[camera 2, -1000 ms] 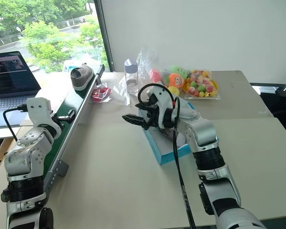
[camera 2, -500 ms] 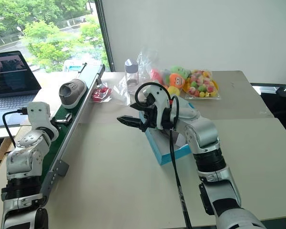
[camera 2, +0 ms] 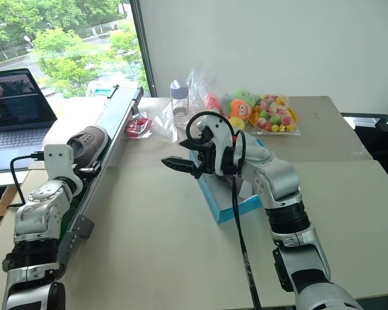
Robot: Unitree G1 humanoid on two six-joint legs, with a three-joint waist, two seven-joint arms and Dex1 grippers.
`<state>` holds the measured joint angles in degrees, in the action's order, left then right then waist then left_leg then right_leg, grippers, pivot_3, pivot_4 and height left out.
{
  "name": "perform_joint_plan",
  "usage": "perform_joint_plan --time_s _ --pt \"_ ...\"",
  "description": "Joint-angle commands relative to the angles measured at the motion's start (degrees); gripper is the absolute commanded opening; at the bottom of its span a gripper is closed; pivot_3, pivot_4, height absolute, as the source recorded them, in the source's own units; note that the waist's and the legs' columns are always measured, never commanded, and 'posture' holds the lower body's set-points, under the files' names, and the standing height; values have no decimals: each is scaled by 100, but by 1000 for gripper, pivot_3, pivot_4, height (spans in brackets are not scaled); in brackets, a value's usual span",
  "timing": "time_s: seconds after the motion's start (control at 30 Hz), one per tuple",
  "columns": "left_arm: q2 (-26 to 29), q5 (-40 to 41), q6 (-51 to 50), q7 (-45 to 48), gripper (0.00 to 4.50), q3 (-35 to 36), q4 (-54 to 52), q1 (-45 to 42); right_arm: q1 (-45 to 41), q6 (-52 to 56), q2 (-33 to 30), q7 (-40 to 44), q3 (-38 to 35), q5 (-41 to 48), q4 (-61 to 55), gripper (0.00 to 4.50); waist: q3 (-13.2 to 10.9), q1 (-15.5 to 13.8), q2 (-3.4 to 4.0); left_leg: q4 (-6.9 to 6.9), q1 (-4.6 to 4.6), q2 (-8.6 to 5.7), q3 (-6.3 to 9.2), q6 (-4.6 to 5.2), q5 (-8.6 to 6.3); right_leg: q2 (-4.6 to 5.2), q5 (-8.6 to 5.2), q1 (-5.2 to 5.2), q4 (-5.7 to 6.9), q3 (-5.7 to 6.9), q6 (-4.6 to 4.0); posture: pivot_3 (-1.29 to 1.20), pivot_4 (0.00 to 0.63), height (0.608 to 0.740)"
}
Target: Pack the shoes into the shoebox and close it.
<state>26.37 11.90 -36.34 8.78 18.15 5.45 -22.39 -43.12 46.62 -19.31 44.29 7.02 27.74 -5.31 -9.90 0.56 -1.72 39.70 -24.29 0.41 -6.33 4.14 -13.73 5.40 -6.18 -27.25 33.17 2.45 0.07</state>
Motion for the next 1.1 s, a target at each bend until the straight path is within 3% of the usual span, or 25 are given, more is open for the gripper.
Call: perform_joint_plan --time_s 0.03,0.1,0.3,0.63,0.77,1.1 --pt "-50 127 -10 29 2781 113 49 -80 -123 -21 -81 -43 -165 68 -222 4500 0 -21 0 0 0 0 0 0 0 2 0 0 0 0 0 0 150 740" --pt "-67 140 32 26 2525 125 86 -129 -124 -17 -105 -53 -166 74 -222 4500 1 -31 1 1 3 0 0 -1 0 10 1 1 1 2 -2 0 150 740" --pt "-329 442 260 191 2452 21 -472 -619 -161 97 0 -184 -402 335 -203 4500 0 -77 0 1 -7 0 1 -1 0 15 3 0 -3 18 -4 0 150 740" --pt "-1216 1192 -576 272 2452 -777 -1824 -1727 -986 1162 1067 -1952 -2522 2038 768 4500 1 -68 -1 3 -32 -2 2 6 0 9 7 -9 -6 22 -6 0 150 740" --pt "-1953 1604 -970 -3 2452 -961 -2051 -1886 -1284 1303 1292 -2684 -3308 2774 1212 4500 0 -15 -1 3 -26 2 1 57 29 -6 6 -5 -5 19 -4 0 150 740" --pt "-2519 2232 -1839 -153 2452 -1151 -2413 -1848 -1284 1194 1298 -3273 -3402 2965 1426 4500 0 51 -1 4 -19 2 0 68 33 -22 -4 0 -3 0 13 0 150 740"
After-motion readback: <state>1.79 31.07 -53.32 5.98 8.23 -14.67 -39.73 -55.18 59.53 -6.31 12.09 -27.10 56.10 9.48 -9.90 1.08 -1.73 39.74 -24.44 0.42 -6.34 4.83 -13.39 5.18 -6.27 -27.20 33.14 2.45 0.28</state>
